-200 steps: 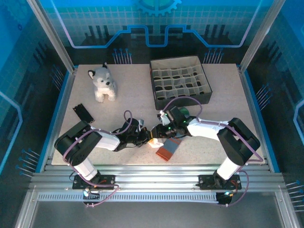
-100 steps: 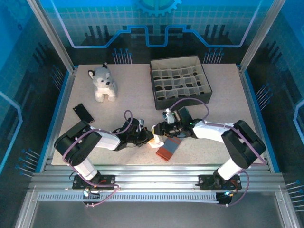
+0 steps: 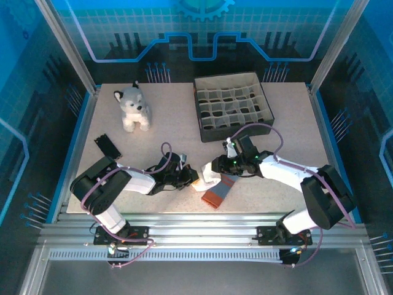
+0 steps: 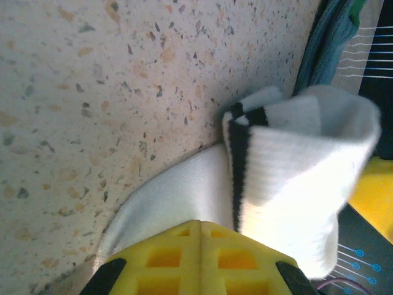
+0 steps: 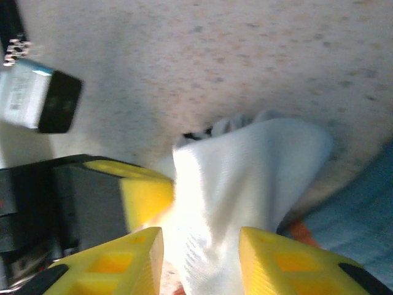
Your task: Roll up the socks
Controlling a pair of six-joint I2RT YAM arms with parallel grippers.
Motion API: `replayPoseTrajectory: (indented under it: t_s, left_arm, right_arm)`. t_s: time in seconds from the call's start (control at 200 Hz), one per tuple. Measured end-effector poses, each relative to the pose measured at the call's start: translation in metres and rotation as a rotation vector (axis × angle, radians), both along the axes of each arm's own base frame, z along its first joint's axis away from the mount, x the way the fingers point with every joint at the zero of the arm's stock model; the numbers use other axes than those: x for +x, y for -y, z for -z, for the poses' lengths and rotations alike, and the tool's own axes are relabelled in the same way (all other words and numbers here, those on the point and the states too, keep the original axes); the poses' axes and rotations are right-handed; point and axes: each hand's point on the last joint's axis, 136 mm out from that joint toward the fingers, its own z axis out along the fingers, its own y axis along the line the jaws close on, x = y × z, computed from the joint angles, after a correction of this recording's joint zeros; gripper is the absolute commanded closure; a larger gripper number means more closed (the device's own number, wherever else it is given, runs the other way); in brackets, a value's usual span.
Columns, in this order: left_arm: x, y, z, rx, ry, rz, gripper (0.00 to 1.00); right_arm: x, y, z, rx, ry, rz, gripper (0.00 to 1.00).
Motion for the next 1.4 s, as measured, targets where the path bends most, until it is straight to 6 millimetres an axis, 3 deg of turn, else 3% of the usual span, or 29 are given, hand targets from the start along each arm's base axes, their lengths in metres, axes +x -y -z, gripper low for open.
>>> replayPoseTrajectory:
  t_s: [0.195,0.43,0.585,0.875,1.036,1.156,1.401]
  left_arm:
    - [0.001,0.000,0.000,0.002,-0.001,0.000,0.99]
    - [0.001,0.001,0.000,0.012,0.003,0.011,0.99]
    - [0.001,0.001,0.000,0.020,0.004,0.017,0.99]
    - [0.001,0.002,0.000,0.031,0.003,0.025,0.99]
    - [0.002,0.002,0.000,0.051,0.004,0.040,0.99]
    - [0.003,0.002,0.000,0.067,0.006,0.052,0.99]
    - [0.010,-0.004,0.000,0.106,0.012,0.064,0.99]
  right_arm:
    - [-0.002,0.028,0.010,-0.078,-0.006,0.077,0.59]
    - [0.000,0.043,0.007,-0.105,-0.003,0.117,0.52]
    - [0.002,0.038,0.017,-0.128,-0.059,0.096,0.51]
    - [0.014,0.010,0.021,-0.169,-0.103,-0.001,0.51]
    - [0.006,-0.006,0.031,-0.203,-0.138,-0.061,0.61]
    - [0.001,-0.012,0.033,-0.234,-0.133,-0.092,0.84]
    - [-0.001,-0.019,0.026,-0.325,-0.062,-0.149,0.99]
